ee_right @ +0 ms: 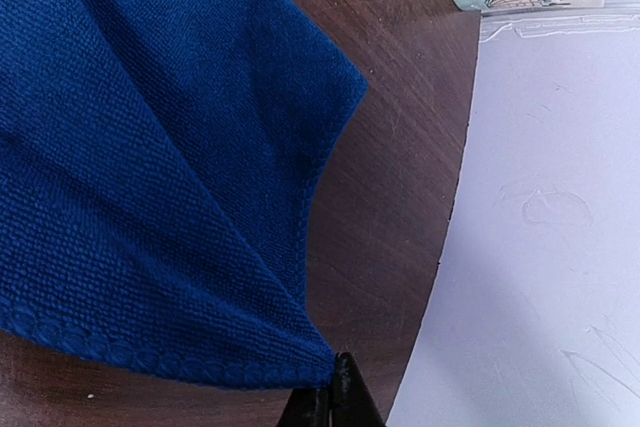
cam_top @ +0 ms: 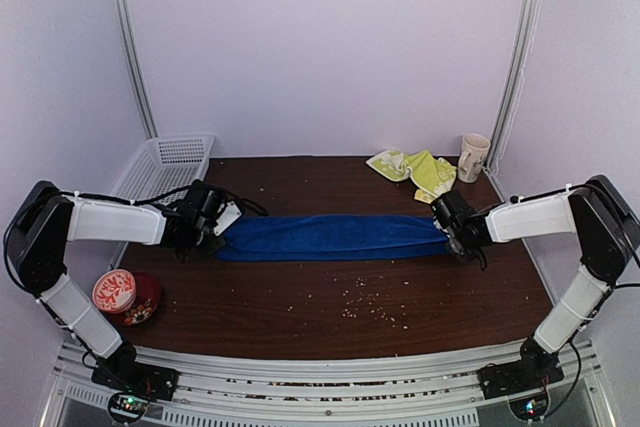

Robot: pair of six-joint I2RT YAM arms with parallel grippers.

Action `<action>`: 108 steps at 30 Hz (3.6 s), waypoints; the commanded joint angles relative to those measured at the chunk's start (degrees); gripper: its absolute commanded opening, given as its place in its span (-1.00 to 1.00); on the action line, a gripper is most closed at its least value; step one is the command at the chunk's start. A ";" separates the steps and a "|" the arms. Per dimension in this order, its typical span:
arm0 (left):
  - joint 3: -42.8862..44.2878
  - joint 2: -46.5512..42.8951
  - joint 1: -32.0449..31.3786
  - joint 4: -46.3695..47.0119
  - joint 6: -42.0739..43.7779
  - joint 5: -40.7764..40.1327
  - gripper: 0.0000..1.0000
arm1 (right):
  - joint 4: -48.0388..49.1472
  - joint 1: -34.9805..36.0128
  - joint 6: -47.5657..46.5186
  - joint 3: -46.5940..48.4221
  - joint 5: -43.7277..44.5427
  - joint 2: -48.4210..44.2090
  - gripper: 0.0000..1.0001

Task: Roll the towels
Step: Smooth out the towel at the center of the board.

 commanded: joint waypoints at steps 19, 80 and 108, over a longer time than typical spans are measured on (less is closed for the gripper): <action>-0.19 -3.05 -0.19 -1.15 -1.29 1.39 -1.00 | -1.95 0.37 1.62 -1.05 4.16 -2.92 -1.00; 1.60 0.35 -0.22 0.75 -5.25 -0.92 0.96 | 110.15 -16.12 15.95 -41.98 -20.55 -3.42 1.00; 8.39 1.15 -0.14 7.52 -23.07 -1.33 0.96 | 98.27 -18.79 20.99 -35.97 -16.40 -4.08 1.00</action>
